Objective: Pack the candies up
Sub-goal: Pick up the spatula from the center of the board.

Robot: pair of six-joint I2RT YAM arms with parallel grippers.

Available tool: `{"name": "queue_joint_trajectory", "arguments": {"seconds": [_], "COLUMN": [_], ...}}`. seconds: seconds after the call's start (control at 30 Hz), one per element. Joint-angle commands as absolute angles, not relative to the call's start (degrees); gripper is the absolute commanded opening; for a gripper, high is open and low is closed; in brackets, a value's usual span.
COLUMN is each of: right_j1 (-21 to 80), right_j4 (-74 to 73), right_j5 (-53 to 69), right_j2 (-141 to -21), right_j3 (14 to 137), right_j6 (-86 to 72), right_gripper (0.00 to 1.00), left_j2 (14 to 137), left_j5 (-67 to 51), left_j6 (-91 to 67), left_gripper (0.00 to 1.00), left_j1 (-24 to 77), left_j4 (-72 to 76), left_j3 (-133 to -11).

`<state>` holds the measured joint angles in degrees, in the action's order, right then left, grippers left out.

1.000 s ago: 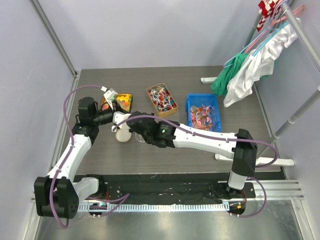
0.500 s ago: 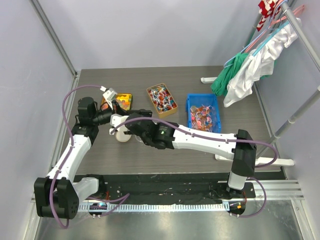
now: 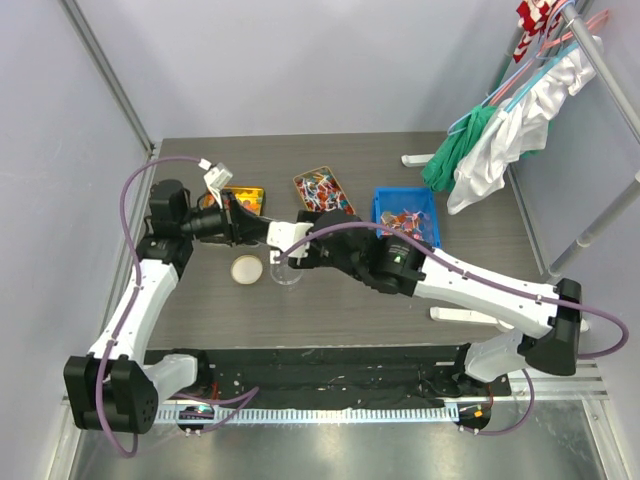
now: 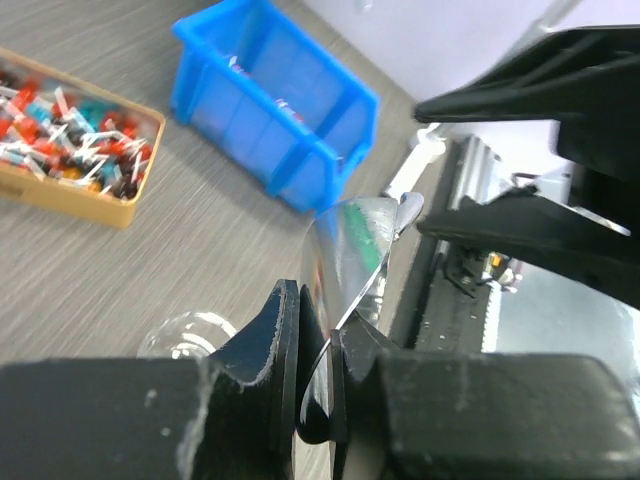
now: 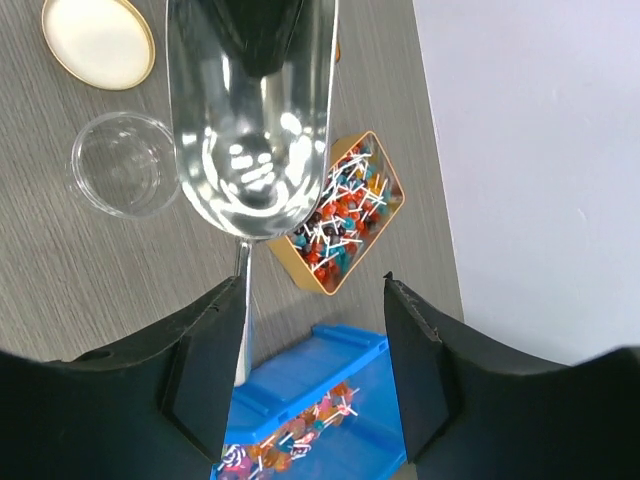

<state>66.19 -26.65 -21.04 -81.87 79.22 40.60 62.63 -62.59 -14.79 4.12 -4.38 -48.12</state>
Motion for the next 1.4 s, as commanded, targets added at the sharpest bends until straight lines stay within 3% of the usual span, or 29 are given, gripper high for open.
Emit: {"name": "queue_joint_trajectory", "arguments": {"seconds": [0.0, 0.27, 1.1, 1.3, 1.37], "right_j1": [65.1, 65.1, 67.7, 67.9, 68.2], "right_j4": [-26.0, -22.8, -13.7, -14.0, -14.8], "right_j5": [-15.2, -16.5, -25.0, -24.9, -24.3], "right_j2": [-79.1, -78.9, -82.9, -82.0, -81.9], "right_j3": [76.7, 75.8, 78.0, 77.9, 78.0], "right_j6": [40.1, 40.0, 40.4, 40.3, 40.3], "right_gripper": [0.61, 0.59, 0.35, 0.19, 0.18], "left_j2": [64.9, 66.8, 66.4, 66.6, 66.8], "left_j5": [-69.7, -73.0, -71.4, -70.4, -70.0], "left_j6": [-16.5, -17.8, -15.6, -15.0, -14.9], "left_gripper": [0.00, 0.00, 0.00, 0.00, 0.00], "left_j1": [4.1, 4.1, 4.1, 4.1, 4.1], "left_j4": [-8.3, -8.8, -8.5, -8.4, -8.4], "left_j3": [-54.5, -55.7, -52.1, -51.7, -51.5]}}
